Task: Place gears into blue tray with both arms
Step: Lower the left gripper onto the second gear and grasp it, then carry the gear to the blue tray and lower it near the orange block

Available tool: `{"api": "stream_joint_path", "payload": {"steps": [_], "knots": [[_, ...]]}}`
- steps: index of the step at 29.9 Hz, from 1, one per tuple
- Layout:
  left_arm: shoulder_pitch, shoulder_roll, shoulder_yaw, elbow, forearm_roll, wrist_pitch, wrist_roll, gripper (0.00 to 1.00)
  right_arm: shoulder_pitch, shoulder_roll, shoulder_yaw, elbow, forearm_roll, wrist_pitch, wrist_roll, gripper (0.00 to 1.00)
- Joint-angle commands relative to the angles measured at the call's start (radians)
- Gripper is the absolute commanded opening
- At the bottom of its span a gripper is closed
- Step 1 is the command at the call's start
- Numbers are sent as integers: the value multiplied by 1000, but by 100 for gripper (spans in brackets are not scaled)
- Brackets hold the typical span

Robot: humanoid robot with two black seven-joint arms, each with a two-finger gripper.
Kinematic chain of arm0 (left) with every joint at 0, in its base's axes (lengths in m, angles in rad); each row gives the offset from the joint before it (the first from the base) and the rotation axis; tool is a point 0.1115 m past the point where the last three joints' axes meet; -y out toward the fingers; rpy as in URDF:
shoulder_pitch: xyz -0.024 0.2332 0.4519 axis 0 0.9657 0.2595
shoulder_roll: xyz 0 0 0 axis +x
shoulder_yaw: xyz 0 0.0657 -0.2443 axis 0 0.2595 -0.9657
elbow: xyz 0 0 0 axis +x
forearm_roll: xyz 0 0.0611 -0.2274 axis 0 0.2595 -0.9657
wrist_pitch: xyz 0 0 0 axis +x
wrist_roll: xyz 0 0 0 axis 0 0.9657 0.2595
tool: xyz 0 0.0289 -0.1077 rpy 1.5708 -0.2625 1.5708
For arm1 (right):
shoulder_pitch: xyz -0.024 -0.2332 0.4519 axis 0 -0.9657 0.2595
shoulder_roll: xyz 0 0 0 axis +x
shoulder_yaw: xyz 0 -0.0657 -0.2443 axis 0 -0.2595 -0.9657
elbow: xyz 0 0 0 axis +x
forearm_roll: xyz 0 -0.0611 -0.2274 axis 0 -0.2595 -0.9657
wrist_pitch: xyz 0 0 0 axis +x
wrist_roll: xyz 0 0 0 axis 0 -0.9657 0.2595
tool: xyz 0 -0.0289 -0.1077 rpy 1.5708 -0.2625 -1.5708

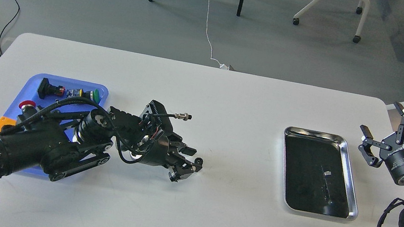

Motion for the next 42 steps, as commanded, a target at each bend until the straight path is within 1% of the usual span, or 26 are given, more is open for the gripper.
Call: {"api": "stream_joint_path", "payload": {"steps": [1,3,7,10,15,23,26,28,36,40,42], "knots": [[2,-2,1,1,0,0,0,48,0,-3,0,0,0,0,0,98],[3,-2,1,4,0,0,0,45,0,-3,0,1,0,0,0,98],[3,-4,1,9,0,0,0,26,0,-3,0,0,0,0,0,98],[3,-5,1,9,0,0,0,17,0,-3,0,0,0,0,0,98],[2,-11,1,9,0,0,0,12,0,-3,0,0,0,0,0,98],[-12,-11,-1,-3,0,1,0,11,0,-3,0,0,0,0,0,98],[-27,13,-4,-46,0,3,0,12,-2,-3,0,0,0,0,0,98],[-41,67,-7,-82,0,9,0,12,-2,-3,0,0,0,0,0,98],[-47,418,-41,-279,0,46,0,12,-5,-2,-1,0,0,0,0,98],[-40,559,-36,-296,0,83,0,13,-3,1,-4,1,-2,0,0,98],[-33,623,-30,-296,0,87,0,13,-5,1,-6,0,-2,0,0,98]]}}
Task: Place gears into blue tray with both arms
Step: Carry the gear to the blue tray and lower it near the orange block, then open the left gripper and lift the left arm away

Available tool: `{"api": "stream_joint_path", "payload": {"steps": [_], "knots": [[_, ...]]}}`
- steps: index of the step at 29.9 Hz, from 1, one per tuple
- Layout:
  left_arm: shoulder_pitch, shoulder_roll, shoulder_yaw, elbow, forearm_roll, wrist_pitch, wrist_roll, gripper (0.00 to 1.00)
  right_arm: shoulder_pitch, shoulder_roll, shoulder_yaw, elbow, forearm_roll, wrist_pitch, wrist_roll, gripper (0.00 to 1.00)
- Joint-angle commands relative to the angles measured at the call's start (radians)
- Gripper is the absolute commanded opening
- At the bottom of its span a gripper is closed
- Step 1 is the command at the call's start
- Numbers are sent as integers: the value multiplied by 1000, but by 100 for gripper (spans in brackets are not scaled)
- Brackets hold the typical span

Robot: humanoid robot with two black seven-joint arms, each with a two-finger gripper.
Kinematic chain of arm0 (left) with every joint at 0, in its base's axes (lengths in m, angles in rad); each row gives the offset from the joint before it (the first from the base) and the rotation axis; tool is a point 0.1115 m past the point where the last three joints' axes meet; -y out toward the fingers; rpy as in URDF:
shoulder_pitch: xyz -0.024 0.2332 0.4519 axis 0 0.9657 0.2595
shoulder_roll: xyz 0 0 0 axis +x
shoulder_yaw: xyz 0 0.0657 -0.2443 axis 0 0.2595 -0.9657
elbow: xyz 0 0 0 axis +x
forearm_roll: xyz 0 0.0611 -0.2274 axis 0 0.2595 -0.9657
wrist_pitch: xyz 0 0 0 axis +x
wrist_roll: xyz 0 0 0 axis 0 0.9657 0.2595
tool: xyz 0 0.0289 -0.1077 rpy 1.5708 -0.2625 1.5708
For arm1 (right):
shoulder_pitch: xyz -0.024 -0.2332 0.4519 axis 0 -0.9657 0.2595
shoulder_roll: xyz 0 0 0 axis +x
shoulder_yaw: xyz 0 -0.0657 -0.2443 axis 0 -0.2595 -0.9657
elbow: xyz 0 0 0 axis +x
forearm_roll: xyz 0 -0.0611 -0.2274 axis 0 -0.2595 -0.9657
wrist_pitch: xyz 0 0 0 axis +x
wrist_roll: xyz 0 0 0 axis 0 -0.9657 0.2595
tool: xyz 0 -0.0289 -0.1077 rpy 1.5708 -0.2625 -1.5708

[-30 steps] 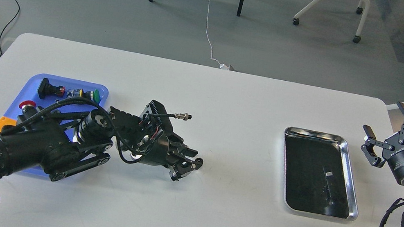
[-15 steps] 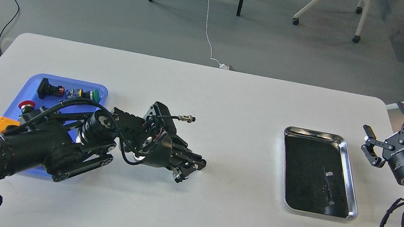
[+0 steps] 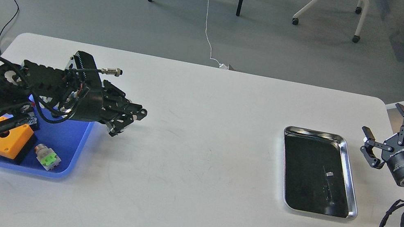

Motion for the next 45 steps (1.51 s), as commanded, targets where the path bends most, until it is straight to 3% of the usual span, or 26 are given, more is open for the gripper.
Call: {"api": "stream_joint_path", "payload": {"steps": [1,7,14,27,31,40,45], "knots": [[10,125,11,-2,0,14,0,13,0,3,-2,-1,-3,0,0,98],[57,217,11,9,0,14,0,13,2,13,-3,-1,-8,0,0,98],[111,213,13,81,0,14,0,14,2,12,0,-1,-9,0,0,98],[185,205,10,79,0,14,0,17,2,13,1,-1,-9,0,0,98],[186,200,10,81,0,14,0,30,2,13,3,-1,-8,0,0,98],[177,211,2,73,0,16,0,79,3,12,3,-1,-9,0,0,98],[146,202,-79,61,0,39,0,94,18,13,1,-7,-8,0,0,98]]}}
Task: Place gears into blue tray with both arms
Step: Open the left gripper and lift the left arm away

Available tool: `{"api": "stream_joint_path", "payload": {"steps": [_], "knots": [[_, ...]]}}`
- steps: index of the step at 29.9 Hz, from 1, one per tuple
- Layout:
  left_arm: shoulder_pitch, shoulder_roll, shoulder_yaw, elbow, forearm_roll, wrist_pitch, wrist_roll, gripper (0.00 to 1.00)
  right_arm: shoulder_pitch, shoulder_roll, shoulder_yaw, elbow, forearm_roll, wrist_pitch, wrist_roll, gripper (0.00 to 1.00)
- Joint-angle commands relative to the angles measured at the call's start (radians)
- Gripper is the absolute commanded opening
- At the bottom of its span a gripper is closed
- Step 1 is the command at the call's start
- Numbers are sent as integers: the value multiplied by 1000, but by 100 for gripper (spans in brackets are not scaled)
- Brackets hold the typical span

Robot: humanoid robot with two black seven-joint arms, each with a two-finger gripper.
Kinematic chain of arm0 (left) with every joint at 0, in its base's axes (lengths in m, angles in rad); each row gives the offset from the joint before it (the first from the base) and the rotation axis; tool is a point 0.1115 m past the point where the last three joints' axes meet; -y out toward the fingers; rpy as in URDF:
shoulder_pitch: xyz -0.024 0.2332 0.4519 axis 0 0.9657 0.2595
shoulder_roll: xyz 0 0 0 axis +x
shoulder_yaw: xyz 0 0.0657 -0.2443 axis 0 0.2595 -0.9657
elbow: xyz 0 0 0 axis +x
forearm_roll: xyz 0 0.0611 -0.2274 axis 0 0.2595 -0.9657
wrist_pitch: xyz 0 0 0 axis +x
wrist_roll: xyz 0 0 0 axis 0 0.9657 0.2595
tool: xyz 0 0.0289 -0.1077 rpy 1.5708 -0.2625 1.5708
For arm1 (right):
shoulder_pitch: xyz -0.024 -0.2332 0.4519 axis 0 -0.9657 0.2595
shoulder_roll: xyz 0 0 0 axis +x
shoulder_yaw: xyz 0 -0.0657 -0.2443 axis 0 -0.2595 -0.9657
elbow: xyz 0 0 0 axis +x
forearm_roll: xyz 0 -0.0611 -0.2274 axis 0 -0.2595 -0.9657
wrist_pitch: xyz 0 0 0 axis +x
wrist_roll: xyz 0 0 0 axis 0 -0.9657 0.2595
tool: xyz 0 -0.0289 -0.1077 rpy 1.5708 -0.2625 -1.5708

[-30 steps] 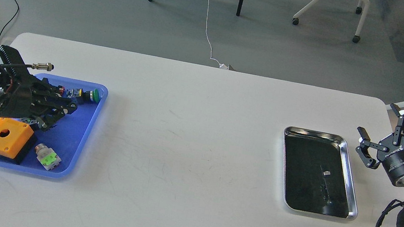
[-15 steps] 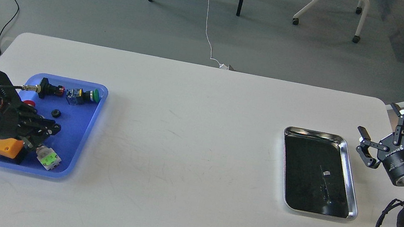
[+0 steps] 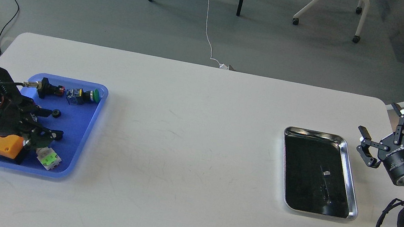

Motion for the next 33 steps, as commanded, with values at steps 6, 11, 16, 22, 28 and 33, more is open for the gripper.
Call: {"api": "stream_joint_path", "payload": {"steps": [6,11,16,22,28,33], "knots": [[-67,-88,-114,-33,-317,44,0,99,80,18,-5,1,1,0,0,99],[-53,-200,-117,-74,-837,217,0,99,172,33,-22,6,-2,0,0,99],[7,-332,-124,-80,-1216,332,0,99,237,126,-15,9,-1,0,0,99],[125,-468,-297,-71,-1514,341,0,99,241,206,-22,11,-4,0,0,99],[280,-553,-592,-34,-1577,169,0,99,218,229,-25,11,-4,0,0,99],[337,-551,-683,32,-1642,-37,0,99,201,237,-26,14,-4,0,0,99]]}}
